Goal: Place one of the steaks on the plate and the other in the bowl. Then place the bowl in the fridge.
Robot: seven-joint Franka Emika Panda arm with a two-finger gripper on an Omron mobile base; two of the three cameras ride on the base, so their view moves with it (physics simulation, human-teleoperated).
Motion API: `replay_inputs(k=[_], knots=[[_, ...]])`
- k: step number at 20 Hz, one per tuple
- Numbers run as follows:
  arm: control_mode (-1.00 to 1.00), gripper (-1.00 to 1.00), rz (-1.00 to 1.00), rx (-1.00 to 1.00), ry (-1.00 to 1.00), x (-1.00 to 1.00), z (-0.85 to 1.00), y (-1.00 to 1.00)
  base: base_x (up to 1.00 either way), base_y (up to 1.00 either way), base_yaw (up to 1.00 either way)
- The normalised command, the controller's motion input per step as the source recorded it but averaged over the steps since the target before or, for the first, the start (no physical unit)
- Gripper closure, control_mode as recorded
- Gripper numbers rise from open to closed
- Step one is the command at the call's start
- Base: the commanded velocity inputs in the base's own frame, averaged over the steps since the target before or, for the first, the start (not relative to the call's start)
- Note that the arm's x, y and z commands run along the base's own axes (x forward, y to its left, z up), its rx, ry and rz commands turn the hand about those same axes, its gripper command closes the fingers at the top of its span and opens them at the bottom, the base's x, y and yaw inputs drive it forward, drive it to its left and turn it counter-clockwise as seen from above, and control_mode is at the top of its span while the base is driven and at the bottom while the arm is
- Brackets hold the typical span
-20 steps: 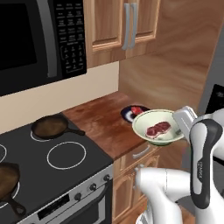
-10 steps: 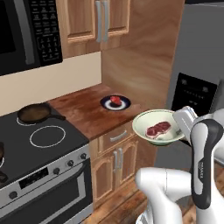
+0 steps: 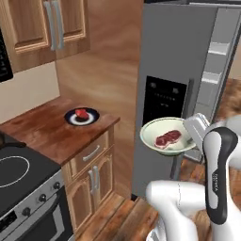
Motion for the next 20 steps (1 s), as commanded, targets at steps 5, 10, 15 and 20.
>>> replay_inputs(k=[5,10,15,20], knots=[[1.00,1.00,0.00,0.00,0.00,0.00,0.00,0.00,-0.22,-0.08,-0.55],[1.00,1.00,0.00,0.00,0.00,0.00,0.00,0.00,-0.16,-0.11,-0.55],[1.00,1.00,0.00,0.00,0.00,0.00,0.00,0.00,-0.01,-0.33,-0.60],[1.00,1.00,0.00,0.00,0.00,0.00,0.00,0.00,0.00,-0.52,-0.55]])
